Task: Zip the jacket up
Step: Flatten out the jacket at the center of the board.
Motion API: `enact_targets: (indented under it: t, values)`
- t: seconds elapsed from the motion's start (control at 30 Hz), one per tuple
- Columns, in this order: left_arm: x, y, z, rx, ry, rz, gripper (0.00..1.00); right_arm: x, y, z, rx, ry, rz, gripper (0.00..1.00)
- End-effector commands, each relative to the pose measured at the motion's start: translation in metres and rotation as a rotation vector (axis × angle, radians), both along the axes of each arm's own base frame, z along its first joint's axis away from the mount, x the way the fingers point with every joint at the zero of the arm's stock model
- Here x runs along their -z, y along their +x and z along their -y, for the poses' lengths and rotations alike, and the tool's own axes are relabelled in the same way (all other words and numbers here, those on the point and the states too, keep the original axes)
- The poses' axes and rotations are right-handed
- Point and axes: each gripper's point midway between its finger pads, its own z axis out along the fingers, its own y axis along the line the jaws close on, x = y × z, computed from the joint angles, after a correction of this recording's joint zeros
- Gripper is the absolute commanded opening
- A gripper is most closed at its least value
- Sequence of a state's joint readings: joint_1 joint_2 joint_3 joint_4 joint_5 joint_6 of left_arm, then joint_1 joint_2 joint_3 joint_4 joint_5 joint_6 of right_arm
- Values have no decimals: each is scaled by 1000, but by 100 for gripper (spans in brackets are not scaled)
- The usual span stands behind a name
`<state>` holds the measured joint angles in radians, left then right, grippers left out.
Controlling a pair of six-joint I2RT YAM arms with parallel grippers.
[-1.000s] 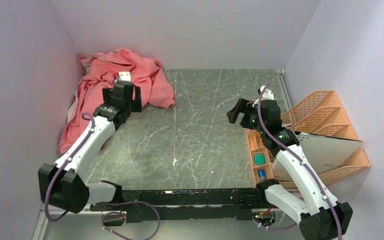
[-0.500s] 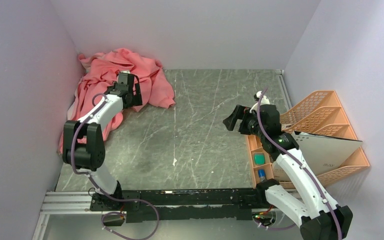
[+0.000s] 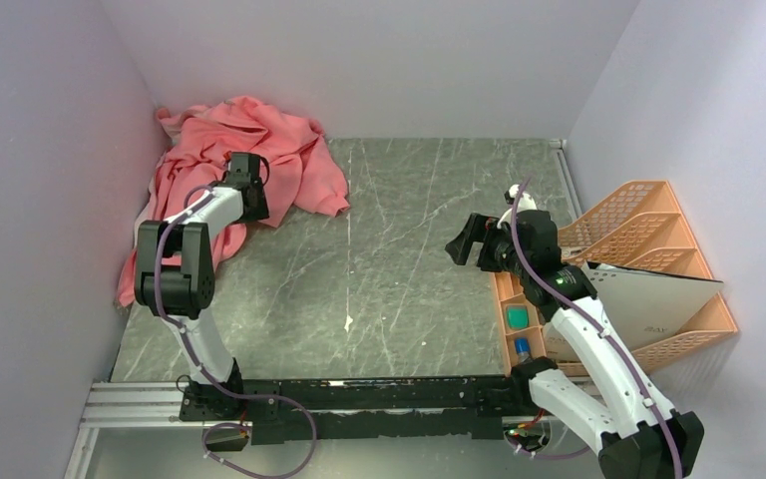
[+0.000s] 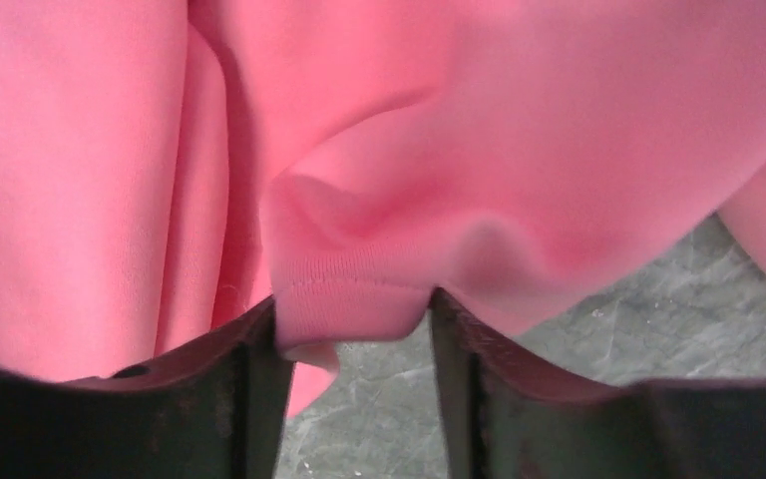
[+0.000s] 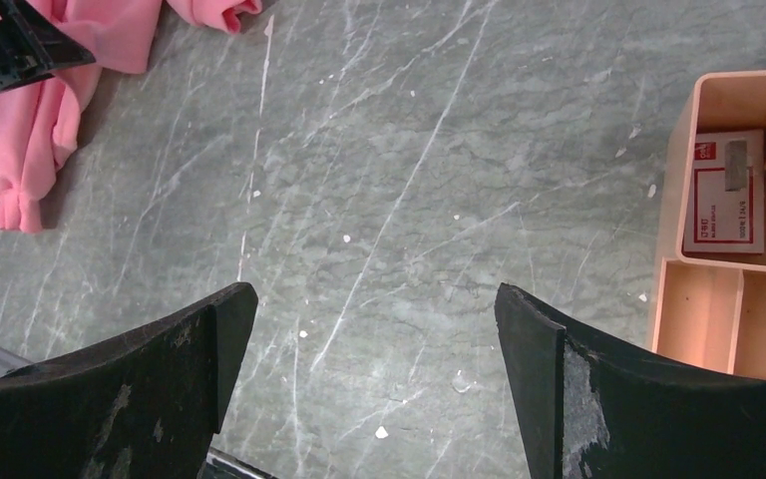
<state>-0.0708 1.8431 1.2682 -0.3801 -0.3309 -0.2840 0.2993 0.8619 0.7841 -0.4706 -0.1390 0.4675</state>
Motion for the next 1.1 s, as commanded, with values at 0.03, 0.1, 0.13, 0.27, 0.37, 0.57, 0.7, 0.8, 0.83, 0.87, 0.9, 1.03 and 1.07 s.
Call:
enact_targets:
  t: [0.03, 0.1, 0.13, 0.27, 0.37, 0.57, 0.7, 0.8, 0.83, 0.87, 0.9, 1.03, 1.07]
  values:
    - [-28, 23, 11, 34, -50, 122, 37, -11, 1, 3, 3, -13, 41, 95]
    - [-35, 23, 15, 54, -68, 135, 22, -13, 1, 5, 16, -18, 47, 96]
    - [-40, 23, 22, 86, -89, 145, 9, -14, 1, 7, 25, -22, 49, 96]
    - [-86, 12, 46, 186, -125, 243, 5, -12, 1, 21, 114, -31, 54, 96]
    - [-131, -4, 62, 218, -117, 344, 5, -12, 0, 28, 163, -19, 80, 97]
    - [-207, -37, 88, 263, -150, 482, 5, -20, -3, 29, 174, 6, 120, 97]
    - [-240, -52, 105, 317, -171, 512, 5, -23, -5, 29, 183, 21, 122, 97]
    - [-255, -63, 127, 397, -207, 525, 5, -29, -6, 30, 196, 41, 143, 97]
    - [-257, -67, 137, 429, -223, 525, 5, -32, -7, 31, 198, 48, 155, 97]
    - [-259, -71, 148, 467, -239, 521, 5, -35, -7, 31, 202, 51, 164, 97]
    - [-258, -75, 160, 502, -251, 514, 5, -37, -8, 32, 205, 53, 168, 97]
    - [-249, -98, 218, 649, -300, 481, 5, -43, -10, 29, 174, 51, 179, 97]
    - [-244, -104, 234, 685, -314, 471, 5, -43, -12, 28, 167, 52, 177, 97]
